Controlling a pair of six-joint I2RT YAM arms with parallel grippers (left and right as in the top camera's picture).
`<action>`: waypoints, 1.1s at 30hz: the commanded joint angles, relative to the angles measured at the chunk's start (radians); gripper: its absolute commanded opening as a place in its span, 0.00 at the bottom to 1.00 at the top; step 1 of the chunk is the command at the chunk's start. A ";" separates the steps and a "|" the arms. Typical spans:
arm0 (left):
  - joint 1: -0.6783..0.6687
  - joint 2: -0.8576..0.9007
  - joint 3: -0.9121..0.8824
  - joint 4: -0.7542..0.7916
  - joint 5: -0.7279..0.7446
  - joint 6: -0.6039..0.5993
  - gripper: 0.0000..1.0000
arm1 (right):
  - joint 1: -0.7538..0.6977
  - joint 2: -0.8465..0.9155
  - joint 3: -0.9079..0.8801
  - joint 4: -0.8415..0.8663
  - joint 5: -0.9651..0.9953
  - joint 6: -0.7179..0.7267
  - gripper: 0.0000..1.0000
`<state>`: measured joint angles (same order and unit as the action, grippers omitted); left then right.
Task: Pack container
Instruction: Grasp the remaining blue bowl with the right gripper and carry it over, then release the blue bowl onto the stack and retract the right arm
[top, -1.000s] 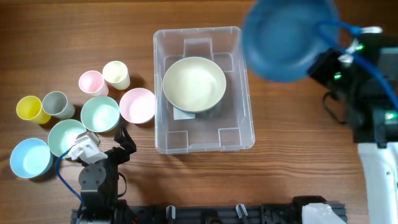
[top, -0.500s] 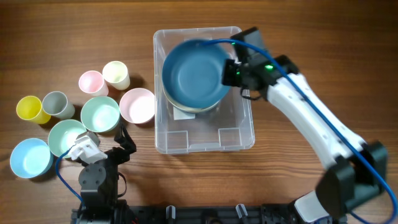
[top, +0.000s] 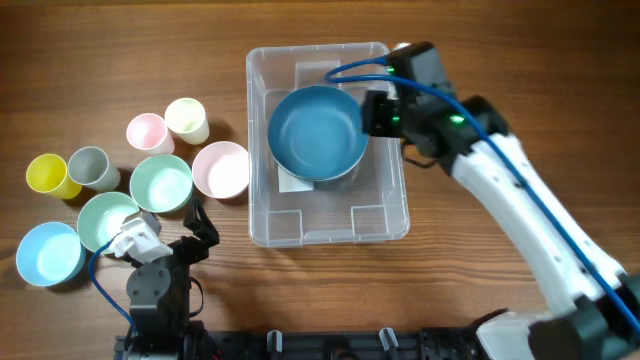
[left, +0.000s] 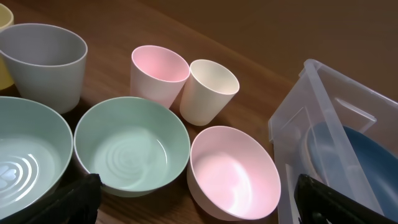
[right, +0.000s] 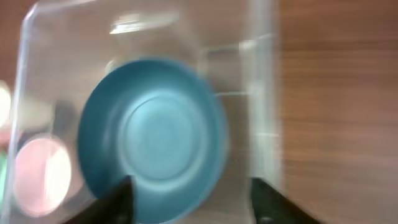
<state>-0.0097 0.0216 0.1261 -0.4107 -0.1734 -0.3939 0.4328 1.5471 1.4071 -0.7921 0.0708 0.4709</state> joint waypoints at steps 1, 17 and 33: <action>0.008 0.000 -0.005 0.004 0.008 0.017 1.00 | -0.110 -0.091 0.001 -0.035 0.158 0.083 0.73; 0.008 0.000 -0.005 0.004 0.008 0.017 1.00 | -0.858 -0.120 0.000 -0.093 -0.154 0.142 0.99; 0.008 0.013 0.099 -0.051 0.071 -0.003 0.99 | -0.868 -0.118 0.000 -0.106 -0.154 0.142 0.99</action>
<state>-0.0097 0.0216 0.1326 -0.4263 -0.0948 -0.3950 -0.4374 1.4254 1.4071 -0.8978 -0.0715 0.6022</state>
